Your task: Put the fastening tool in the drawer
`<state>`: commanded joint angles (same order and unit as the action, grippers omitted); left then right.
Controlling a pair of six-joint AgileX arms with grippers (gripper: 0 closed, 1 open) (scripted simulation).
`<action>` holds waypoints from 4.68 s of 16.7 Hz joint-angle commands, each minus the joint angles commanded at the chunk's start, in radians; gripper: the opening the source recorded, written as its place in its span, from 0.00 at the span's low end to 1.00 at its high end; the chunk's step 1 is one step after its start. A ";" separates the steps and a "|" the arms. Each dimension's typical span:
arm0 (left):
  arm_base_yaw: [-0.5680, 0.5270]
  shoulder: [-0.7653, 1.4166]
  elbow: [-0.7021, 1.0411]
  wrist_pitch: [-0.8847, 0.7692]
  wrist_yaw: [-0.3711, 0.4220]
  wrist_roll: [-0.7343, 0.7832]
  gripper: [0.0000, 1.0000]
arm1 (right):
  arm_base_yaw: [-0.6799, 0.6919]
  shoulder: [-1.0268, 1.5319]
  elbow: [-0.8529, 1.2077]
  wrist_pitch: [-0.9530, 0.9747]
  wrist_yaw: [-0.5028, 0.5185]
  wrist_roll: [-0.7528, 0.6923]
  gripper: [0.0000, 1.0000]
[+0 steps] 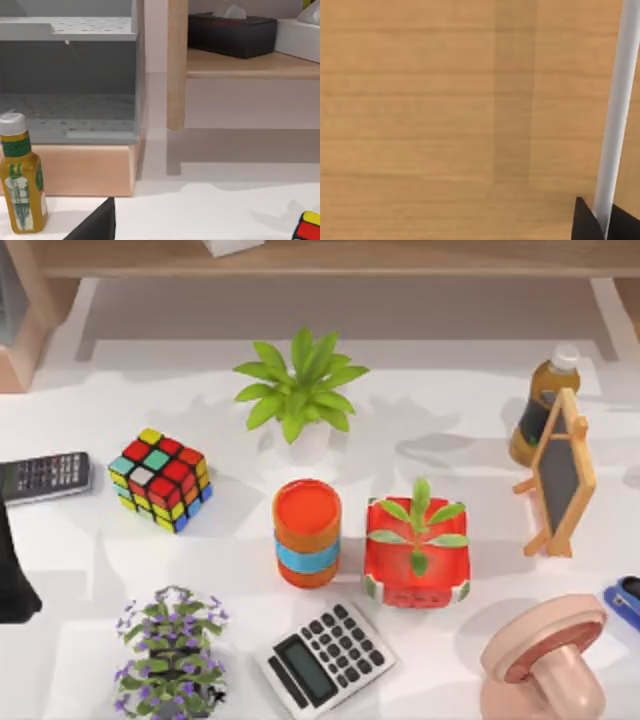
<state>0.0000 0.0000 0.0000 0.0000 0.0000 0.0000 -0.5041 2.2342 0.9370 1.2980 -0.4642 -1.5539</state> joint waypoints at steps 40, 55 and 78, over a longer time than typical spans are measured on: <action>0.000 0.000 0.000 0.000 0.000 0.000 1.00 | -0.206 -0.173 -0.453 0.282 -0.211 0.002 1.00; 0.000 0.000 0.000 0.000 0.000 0.000 1.00 | -0.253 -0.191 -0.514 0.327 -0.259 0.003 1.00; 0.000 0.000 0.000 0.000 0.000 0.000 1.00 | 0.122 -0.692 -0.177 -1.666 0.229 0.560 1.00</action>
<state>0.0000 0.0000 0.0000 0.0000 0.0000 0.0000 -0.3819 1.5418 0.7599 -0.3682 -0.2349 -0.9940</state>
